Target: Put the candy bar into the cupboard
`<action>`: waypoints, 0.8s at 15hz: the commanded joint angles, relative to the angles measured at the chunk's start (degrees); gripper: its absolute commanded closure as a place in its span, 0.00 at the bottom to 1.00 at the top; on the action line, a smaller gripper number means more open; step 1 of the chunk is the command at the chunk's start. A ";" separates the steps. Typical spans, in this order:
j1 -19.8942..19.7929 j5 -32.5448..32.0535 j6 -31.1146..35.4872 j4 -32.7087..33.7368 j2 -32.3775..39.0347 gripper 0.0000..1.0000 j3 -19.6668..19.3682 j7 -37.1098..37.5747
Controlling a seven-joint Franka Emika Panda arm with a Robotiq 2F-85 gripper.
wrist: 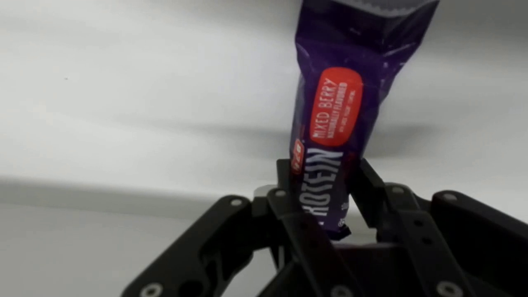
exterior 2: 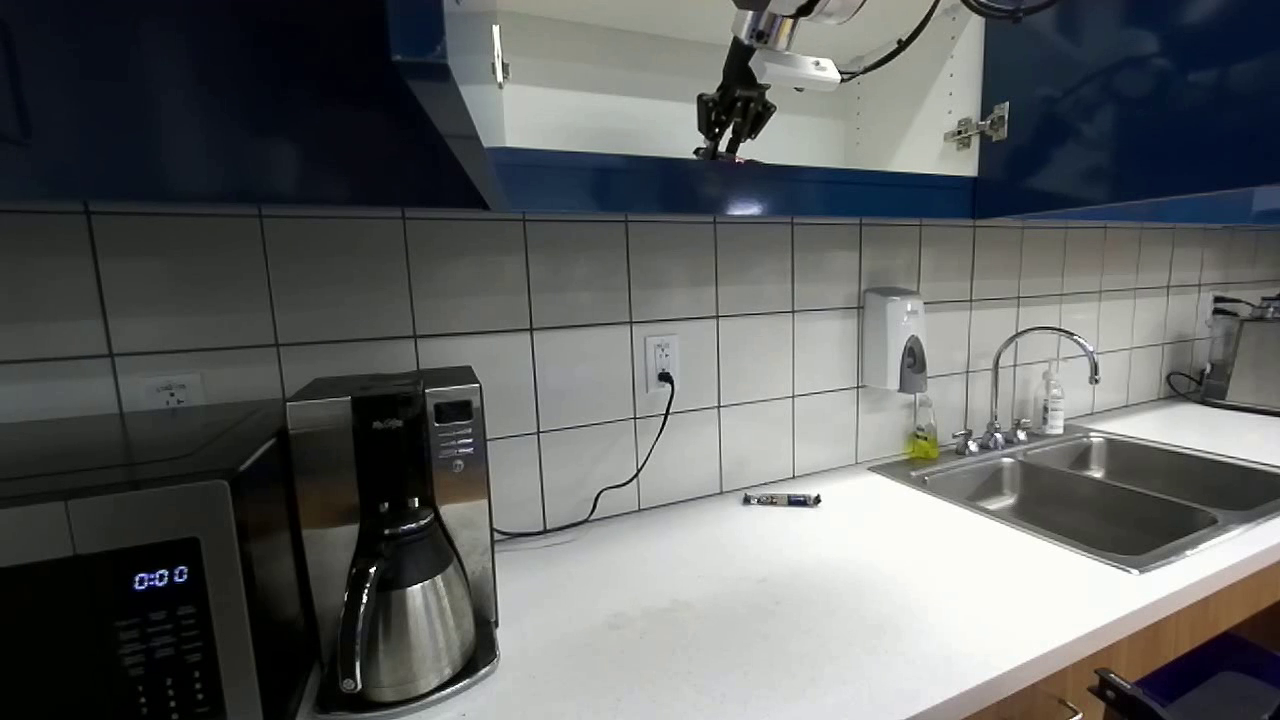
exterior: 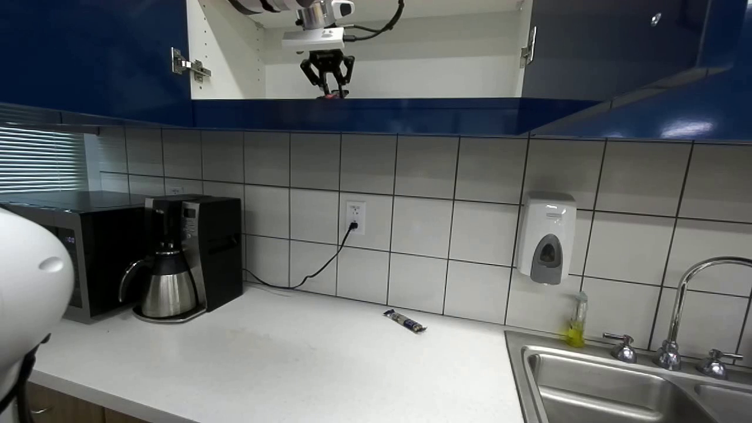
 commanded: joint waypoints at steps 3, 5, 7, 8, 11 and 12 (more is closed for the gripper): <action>0.01 -1.52 -1.84 3.28 2.38 0.34 -0.31 2.13; 0.02 -1.63 -1.63 3.28 2.49 0.21 -0.46 2.30; -0.04 -1.42 -1.59 3.22 2.35 0.06 -0.67 2.21; -0.05 -1.36 -1.69 3.18 2.21 0.00 -0.79 2.15; -0.10 -1.20 -1.69 2.56 1.51 0.00 -1.15 1.88; -0.12 -1.05 -1.63 2.32 1.31 0.00 -1.25 1.82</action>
